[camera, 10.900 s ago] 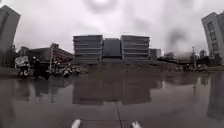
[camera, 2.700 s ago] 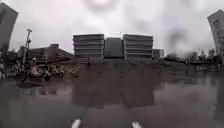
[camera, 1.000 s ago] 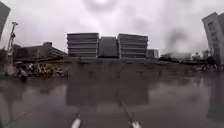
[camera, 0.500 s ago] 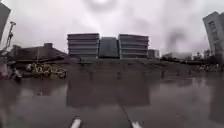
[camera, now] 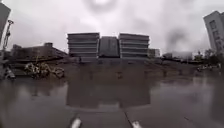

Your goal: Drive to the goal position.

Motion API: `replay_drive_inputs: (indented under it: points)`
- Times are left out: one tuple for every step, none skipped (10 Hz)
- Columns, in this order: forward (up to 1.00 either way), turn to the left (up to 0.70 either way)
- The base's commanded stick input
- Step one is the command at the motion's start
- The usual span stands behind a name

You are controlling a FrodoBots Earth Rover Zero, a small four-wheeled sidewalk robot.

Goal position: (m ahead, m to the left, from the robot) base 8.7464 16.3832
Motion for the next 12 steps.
replay_drive_inputs:
  points:
    - [0.7, 0.0]
    - [0.7, 0.0]
    - [0.7, 0.0]
    - [0.7, 0.0]
    - [0.7, 0.0]
    - [0.7, 0.0]
    - [0.7, 0.0]
    - [0.7, 0.0]
    - [0.7, 0.0]
    - [0.7, 0.0]
    - [0.7, 0.0]
    - [0.7, 0.0]
